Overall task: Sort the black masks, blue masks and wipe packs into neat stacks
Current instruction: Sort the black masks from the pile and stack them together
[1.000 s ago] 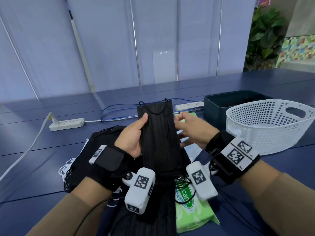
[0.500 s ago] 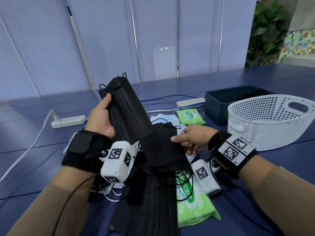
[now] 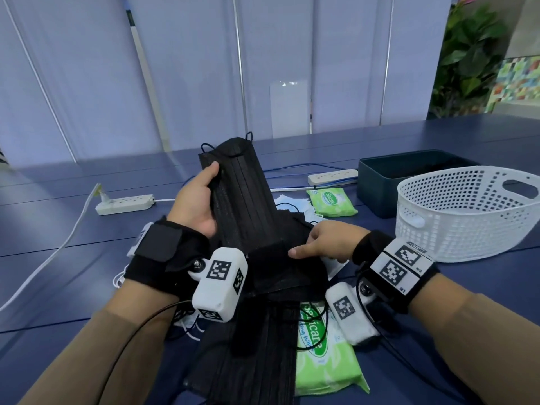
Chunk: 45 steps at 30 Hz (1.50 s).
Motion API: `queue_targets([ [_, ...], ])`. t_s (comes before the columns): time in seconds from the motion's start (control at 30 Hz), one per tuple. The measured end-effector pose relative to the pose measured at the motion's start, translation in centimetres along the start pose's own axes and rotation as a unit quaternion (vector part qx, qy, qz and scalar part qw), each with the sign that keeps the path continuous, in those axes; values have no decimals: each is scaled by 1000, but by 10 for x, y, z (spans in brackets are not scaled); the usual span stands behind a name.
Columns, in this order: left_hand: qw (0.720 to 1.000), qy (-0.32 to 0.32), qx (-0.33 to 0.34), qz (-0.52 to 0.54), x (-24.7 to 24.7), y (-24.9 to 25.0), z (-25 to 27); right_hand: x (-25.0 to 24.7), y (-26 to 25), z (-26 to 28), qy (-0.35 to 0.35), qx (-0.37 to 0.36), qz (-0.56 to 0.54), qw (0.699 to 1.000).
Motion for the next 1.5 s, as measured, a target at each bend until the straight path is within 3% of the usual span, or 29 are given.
queue_targets([
  [0.1, 1000, -15, -8, -25, 10, -13, 5, 4, -3, 1, -5, -14, -18, 1000],
  [0.23, 998, -30, -11, -55, 20, -29, 10, 5, -7, 1, -6, -8, -178, 984],
  [0.3, 998, -27, -12, -56, 19, -33, 10, -3, -13, 4, -3, -9, -322, 947],
  [0.37, 998, -18, -4, -61, 17, -36, 7, -11, -20, 6, -29, -26, -462, 886],
  [0.43, 998, -10, -4, -60, 15, -39, 6, -18, -27, 8, -58, -50, -536, 841],
  [0.6, 993, -85, -77, -23, 26, -48, 10, -14, -25, 2, -90, -33, -594, 799],
  [0.63, 992, -93, -81, -18, 27, -47, 11, -12, -24, 2, -103, -27, -585, 804],
  [0.73, 992, -97, -71, -29, 25, -41, 12, -8, -17, 4, -103, 14, -476, 873],
  [0.87, 992, -18, 53, -110, 7, -18, -2, -19, 11, 0, -9, 54, -230, 972],
  [0.93, 985, 23, 84, -146, -2, -16, -11, -17, 21, -3, 1, 49, -89, 995],
  [1.1, 978, -32, -53, -201, -3, -67, -18, 4, 25, -1, -81, 77, -88, 990],
  [1.23, 970, -50, -19, -238, 2, -81, -17, 11, 23, -5, -75, 82, -133, 985],
  [1.5, 977, -76, -10, -198, 7, -70, -13, -15, 24, -9, 24, 62, -202, 977],
])
Point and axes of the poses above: each hand's wrist, its own z-axis away from the middle knuckle, its own x-axis out of the palm, y = z × x, the point moved 7 cm from there along -z, towards the middle knuckle, and after that the axes turned 13 degrees about y, right-handed, at the moved point
